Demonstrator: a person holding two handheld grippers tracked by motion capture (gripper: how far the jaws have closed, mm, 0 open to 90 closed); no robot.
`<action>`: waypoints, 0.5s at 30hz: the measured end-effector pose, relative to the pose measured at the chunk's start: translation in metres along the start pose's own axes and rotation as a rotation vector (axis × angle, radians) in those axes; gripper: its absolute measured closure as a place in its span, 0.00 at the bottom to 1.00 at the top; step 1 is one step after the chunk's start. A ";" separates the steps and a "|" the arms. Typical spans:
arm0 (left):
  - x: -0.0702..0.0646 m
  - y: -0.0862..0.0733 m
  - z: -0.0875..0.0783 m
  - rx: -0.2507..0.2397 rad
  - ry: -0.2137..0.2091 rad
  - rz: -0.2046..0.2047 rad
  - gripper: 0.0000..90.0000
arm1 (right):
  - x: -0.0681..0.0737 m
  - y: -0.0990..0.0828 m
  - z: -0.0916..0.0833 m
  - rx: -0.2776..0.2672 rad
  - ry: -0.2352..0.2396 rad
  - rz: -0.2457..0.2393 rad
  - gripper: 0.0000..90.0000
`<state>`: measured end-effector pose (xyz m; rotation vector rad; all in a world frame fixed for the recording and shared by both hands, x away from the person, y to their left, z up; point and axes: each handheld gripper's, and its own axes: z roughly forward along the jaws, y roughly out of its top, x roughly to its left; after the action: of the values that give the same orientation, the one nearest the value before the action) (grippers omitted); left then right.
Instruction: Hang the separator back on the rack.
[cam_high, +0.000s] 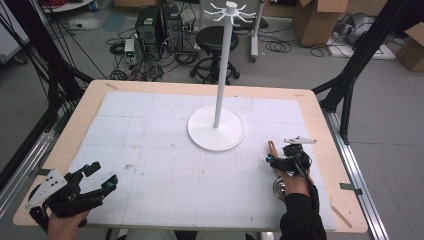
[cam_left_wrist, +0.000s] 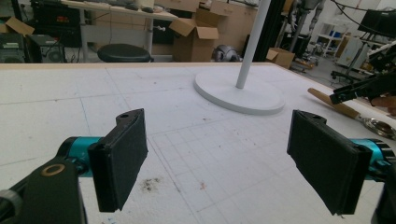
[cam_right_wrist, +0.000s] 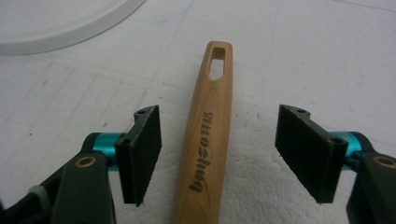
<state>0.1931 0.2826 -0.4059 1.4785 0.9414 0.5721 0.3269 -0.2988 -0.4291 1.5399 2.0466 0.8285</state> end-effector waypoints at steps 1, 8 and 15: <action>0.000 0.000 0.000 0.000 0.000 0.000 0.23 | 0.000 0.000 0.001 0.008 0.001 0.006 0.40; 0.000 0.000 -0.001 -0.001 0.002 0.000 0.23 | 0.002 0.000 0.006 0.018 0.005 0.000 0.53; 0.000 0.000 -0.001 0.002 0.004 0.000 0.23 | 0.003 -0.001 0.009 0.040 0.014 0.002 0.62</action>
<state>0.1927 0.2834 -0.4058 1.4793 0.9454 0.5749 0.3312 -0.2947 -0.4361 1.5621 2.0837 0.8069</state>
